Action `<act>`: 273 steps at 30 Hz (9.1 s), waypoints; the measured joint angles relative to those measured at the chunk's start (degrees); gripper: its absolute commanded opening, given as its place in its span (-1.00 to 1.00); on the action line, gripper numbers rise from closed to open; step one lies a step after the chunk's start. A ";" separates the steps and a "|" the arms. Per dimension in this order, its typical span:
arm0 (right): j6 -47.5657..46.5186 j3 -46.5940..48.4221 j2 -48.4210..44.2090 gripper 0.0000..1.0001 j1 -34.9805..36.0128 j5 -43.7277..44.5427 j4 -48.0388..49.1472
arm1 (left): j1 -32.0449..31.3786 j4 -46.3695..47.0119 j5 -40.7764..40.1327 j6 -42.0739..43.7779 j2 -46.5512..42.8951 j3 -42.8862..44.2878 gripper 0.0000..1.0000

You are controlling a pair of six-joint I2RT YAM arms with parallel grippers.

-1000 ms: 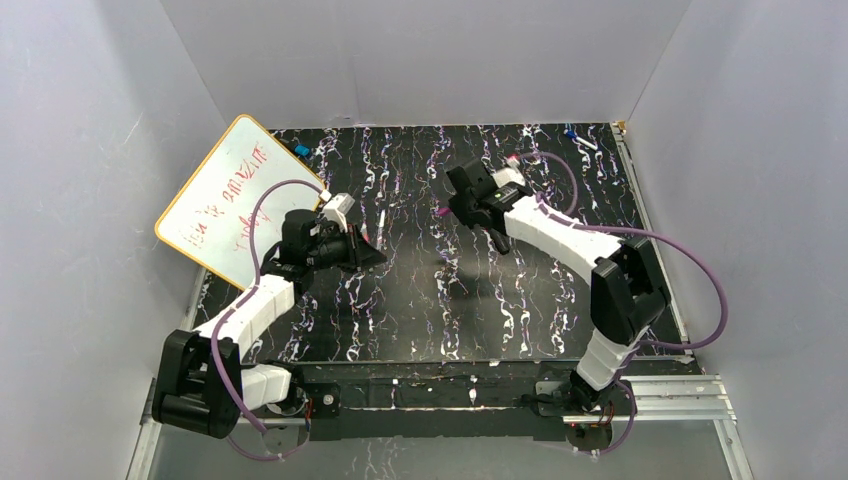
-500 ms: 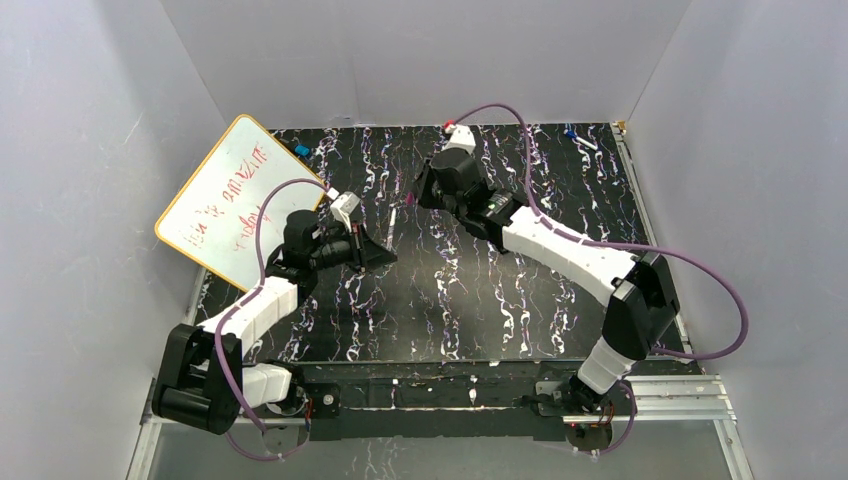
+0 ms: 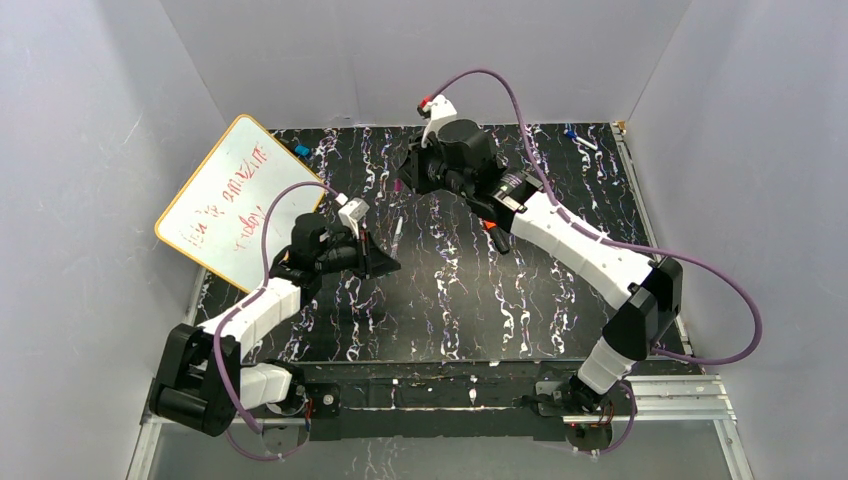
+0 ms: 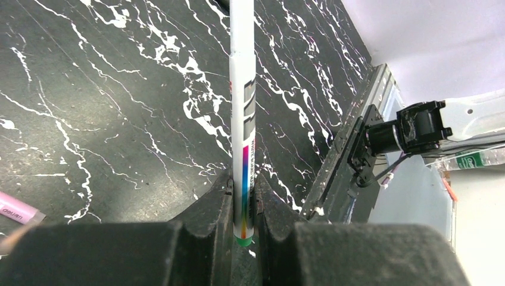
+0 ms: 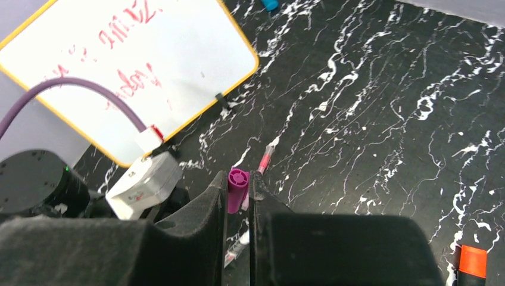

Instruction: Insert the pens into the pen caps

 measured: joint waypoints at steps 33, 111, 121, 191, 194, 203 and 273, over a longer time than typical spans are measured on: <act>-0.42 -1.68 0.55 -0.97 -2.36 -10.12 -0.35 | -0.04 11.72 -0.48 -5.75 -5.99 -3.28 -1.00; 2.14 -21.33 -8.39 0.65 -15.10 -27.91 26.29 | 0.00 17.90 4.42 3.23 3.54 1.57 -1.00; 3.61 -21.33 -4.44 0.54 -14.84 -49.00 38.03 | -0.85 24.70 11.02 -3.50 5.70 1.57 -1.00; -4.42 -26.36 -4.94 -0.97 -10.91 -40.30 47.21 | 2.71 18.97 23.69 -4.57 14.91 19.04 -1.00; -4.39 -26.32 -4.90 -0.97 -10.82 -40.09 48.33 | 2.86 18.53 24.00 -4.63 14.91 19.98 -1.00; -5.07 -26.38 -4.42 -0.97 -9.11 -37.97 51.28 | 3.32 17.66 24.52 -3.93 14.91 21.70 -1.00; -2.93 -35.87 -1.92 -0.07 -4.94 -32.20 62.03 | 6.71 21.03 25.40 -9.73 13.49 20.55 -1.00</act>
